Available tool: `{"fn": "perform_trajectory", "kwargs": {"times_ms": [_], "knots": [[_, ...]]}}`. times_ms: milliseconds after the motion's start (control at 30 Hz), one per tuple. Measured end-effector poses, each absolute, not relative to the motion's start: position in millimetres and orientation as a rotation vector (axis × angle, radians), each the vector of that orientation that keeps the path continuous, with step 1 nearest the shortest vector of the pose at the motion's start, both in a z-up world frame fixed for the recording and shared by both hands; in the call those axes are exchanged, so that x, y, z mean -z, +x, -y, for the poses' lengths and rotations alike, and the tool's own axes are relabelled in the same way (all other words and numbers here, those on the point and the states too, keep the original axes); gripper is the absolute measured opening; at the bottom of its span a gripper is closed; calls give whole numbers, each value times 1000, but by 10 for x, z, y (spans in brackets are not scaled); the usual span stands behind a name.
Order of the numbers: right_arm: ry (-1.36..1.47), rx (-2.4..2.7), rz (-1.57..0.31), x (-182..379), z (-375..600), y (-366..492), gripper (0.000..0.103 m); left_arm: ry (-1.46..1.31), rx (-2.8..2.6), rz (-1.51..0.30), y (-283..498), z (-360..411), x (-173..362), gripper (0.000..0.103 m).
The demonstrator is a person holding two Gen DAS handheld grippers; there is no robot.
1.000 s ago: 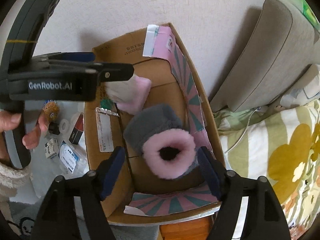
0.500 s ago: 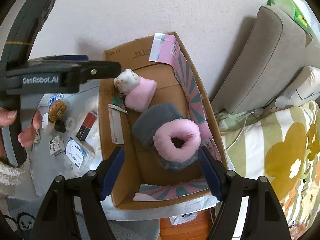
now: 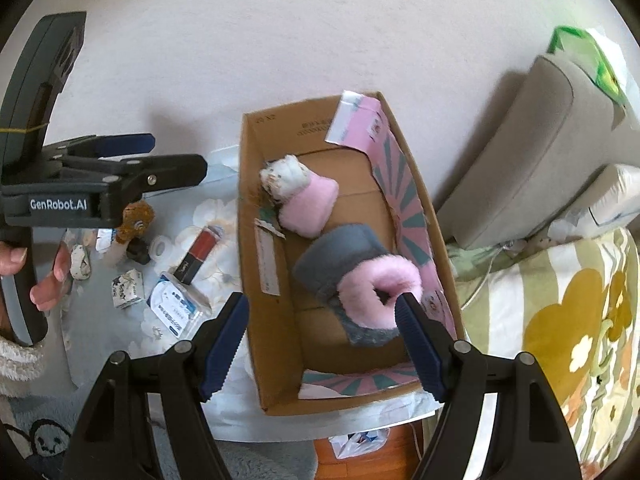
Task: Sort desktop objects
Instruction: 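Move both tools back over the tray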
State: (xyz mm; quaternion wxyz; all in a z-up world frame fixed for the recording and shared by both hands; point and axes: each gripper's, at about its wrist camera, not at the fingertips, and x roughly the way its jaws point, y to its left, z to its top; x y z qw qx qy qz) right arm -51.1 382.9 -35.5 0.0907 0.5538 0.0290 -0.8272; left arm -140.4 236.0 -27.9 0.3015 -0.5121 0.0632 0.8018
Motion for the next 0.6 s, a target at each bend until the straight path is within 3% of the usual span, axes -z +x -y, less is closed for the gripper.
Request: {"fn": "perform_trajectory", "kwargs": {"times_ms": [300,600], "knots": [[1577,2400,-125,256,-3548,-577,71,-1341,-2228,-85,-1326,-1881,132,103],[1475,2277,-181,236,-3014,-713,71,-1377,-2443,96,-1280,-922,82,103]]}}
